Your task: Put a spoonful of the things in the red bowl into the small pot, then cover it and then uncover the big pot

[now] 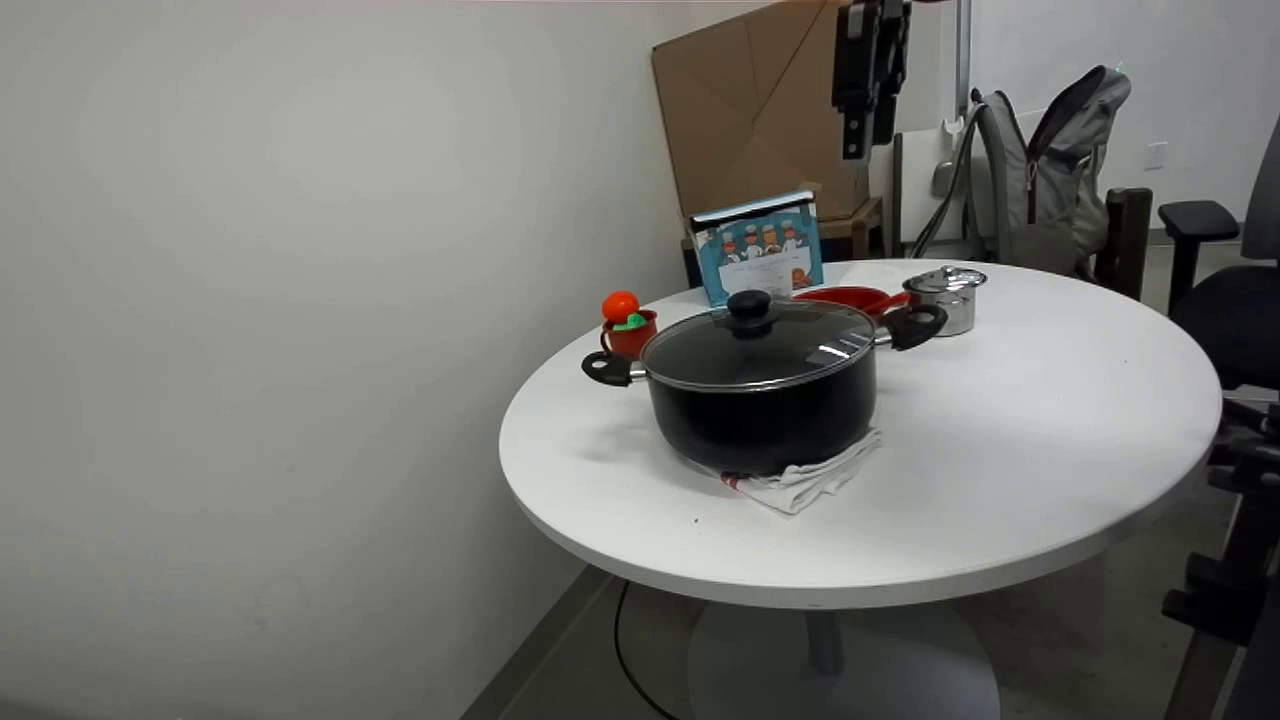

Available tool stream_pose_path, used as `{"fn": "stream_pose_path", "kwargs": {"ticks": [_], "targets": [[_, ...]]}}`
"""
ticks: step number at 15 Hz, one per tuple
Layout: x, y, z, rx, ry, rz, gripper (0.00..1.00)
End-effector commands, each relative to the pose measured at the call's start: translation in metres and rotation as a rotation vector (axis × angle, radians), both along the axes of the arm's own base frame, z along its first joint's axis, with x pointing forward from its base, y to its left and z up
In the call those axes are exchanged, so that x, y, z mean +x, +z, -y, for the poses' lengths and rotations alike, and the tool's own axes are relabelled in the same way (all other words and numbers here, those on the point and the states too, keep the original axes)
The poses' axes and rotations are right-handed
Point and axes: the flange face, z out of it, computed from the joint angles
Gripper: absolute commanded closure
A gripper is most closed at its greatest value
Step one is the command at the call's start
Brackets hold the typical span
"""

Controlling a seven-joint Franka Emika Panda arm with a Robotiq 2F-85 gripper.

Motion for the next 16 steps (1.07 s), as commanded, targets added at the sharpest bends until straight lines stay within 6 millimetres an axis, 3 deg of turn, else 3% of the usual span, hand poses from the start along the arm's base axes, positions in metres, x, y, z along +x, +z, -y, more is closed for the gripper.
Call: {"fn": "stream_pose_path", "kwargs": {"ticks": [1,5,10,13,16], "targets": [[0.042,-0.051,0.004,0.011,-0.055,-0.015,0.0],[0.094,-0.099,0.003,0.016,-0.114,-0.066,0.0],[0.157,-0.125,-0.018,0.018,-0.142,-0.07,0.0],[0.177,-0.139,-0.031,0.024,-0.149,-0.092,0.0],[0.185,-0.15,-0.044,0.035,-0.149,-0.135,0.0]]}}
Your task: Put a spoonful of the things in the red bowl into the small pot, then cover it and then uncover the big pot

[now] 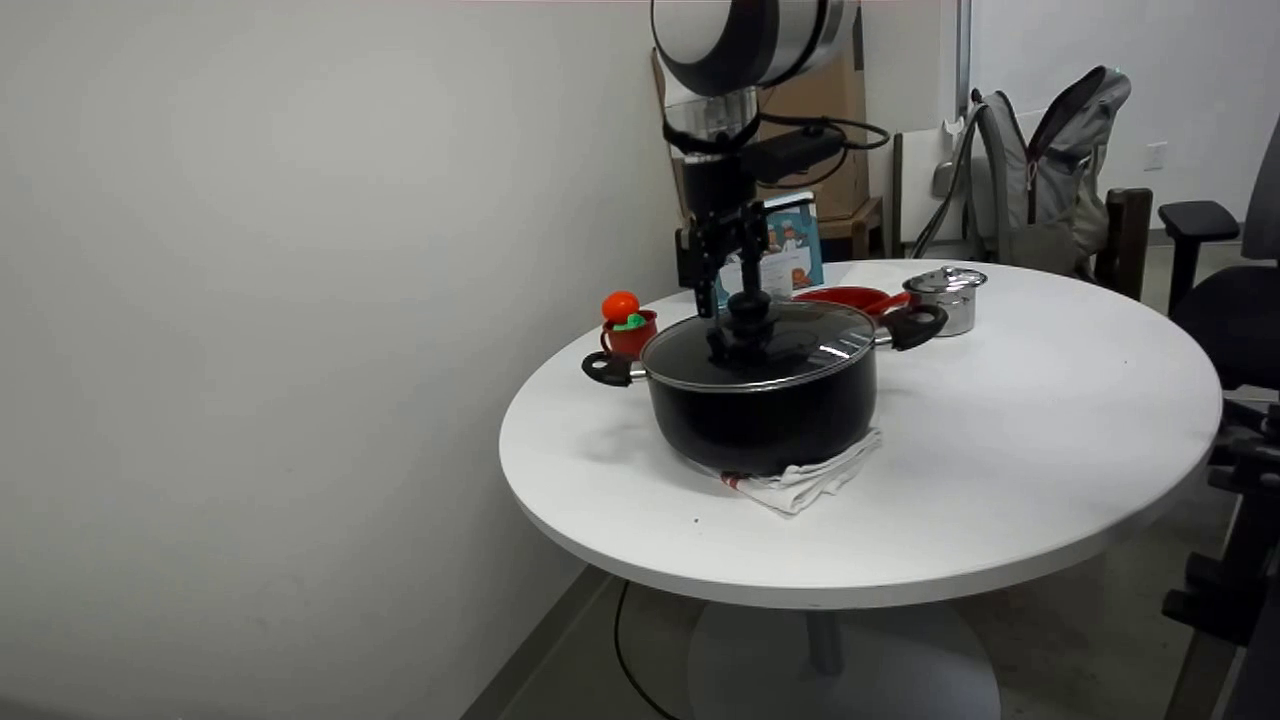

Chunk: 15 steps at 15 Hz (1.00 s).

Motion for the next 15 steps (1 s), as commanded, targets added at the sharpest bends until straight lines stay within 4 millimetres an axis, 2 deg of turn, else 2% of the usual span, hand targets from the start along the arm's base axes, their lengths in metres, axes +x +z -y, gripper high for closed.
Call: {"fn": "stream_pose_path", "kwargs": {"ticks": [1,3,9,15], "targets": [[0.016,-0.015,-0.016,0.012,-0.012,-0.053,0.0],[0.016,-0.016,-0.021,0.023,-0.014,-0.077,0.0],[0.007,0.001,-0.027,0.033,-0.009,-0.106,0.0],[-0.006,0.018,-0.023,0.025,-0.011,-0.112,0.0]]}}
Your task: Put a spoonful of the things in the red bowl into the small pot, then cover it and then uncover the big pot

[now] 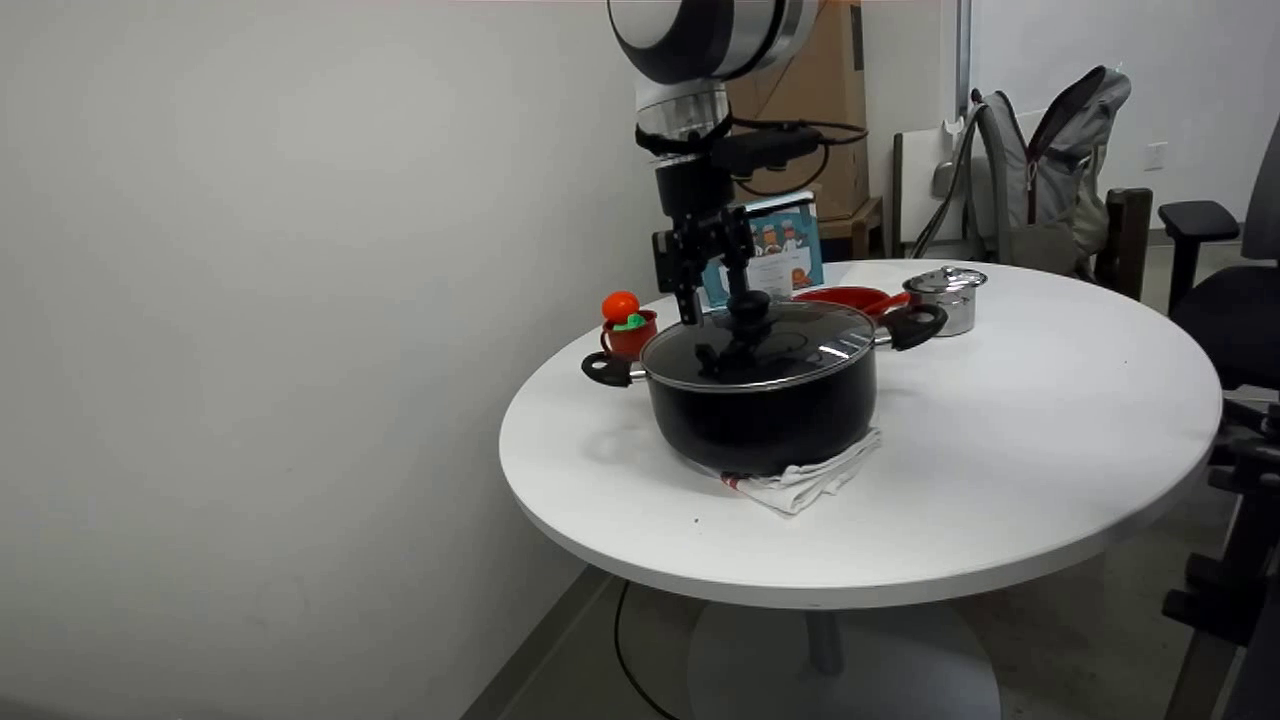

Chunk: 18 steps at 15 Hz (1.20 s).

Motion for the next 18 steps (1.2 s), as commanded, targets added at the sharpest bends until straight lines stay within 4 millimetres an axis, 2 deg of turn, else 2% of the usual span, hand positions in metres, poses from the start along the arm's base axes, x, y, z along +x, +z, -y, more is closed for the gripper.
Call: {"fn": "stream_pose_path", "kwargs": {"ticks": [1,9,10,11,15,16,18], "targets": [[-0.013,0.016,0.006,0.003,-0.022,-0.01,0.0],[-0.033,0.01,0.013,-0.012,-0.027,-0.031,0.0],[-0.035,0.008,0.014,-0.014,-0.027,-0.032,0.07],[-0.037,0.007,0.014,-0.014,-0.026,-0.032,0.26],[-0.04,0.011,0.018,-0.017,-0.024,-0.023,0.56],[-0.04,0.016,0.019,-0.017,-0.024,-0.014,0.63],[-0.041,0.024,0.02,-0.018,-0.024,-0.001,0.67]]}}
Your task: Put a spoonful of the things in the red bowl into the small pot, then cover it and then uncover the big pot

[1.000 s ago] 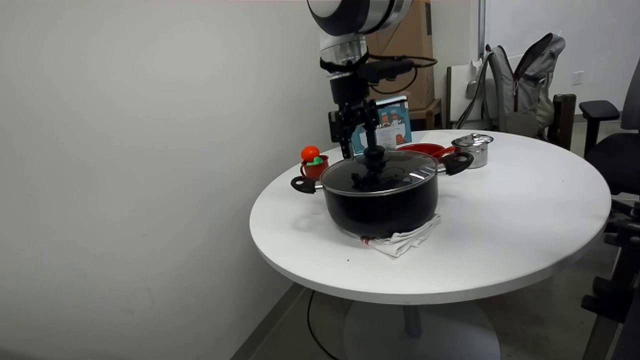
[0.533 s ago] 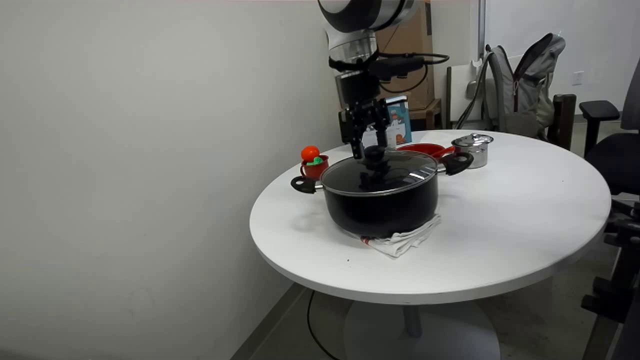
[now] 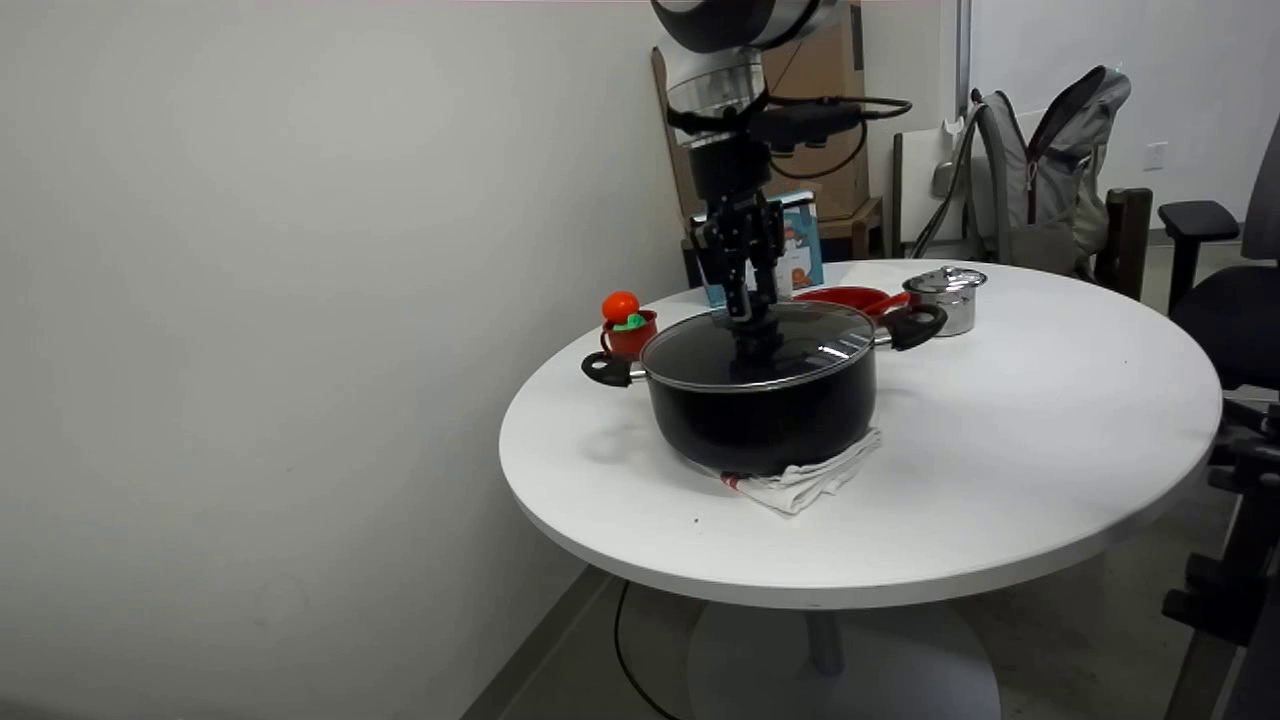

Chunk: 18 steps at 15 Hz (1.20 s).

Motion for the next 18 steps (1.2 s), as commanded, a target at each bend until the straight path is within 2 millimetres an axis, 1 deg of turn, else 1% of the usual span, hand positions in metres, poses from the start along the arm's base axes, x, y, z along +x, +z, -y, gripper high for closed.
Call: {"fn": "stream_pose_path", "kwargs": {"ticks": [1,2,4,6,8,10,11,13,15,17,18], "targets": [[-0.007,0.014,0.004,-0.003,-0.01,0.025,0.73],[-0.009,0.016,0.005,-0.002,-0.01,0.029,0.75],[-0.011,0.02,0.007,0.001,-0.011,0.042,0.75],[-0.015,0.03,0.008,0.007,-0.008,0.052,0.75],[-0.019,0.052,0.01,0.01,-0.01,0.059,0.75],[-0.022,0.084,0.017,0.01,-0.019,0.087,0.75],[-0.026,0.104,0.022,0.01,-0.029,0.106,0.75],[-0.032,0.138,0.039,0.002,-0.053,0.129,0.75],[-0.041,0.165,0.06,-0.009,-0.085,0.148,0.75],[-0.059,0.179,0.092,-0.017,-0.136,0.152,0.75],[-0.07,0.181,0.109,-0.023,-0.166,0.147,0.75]]}}
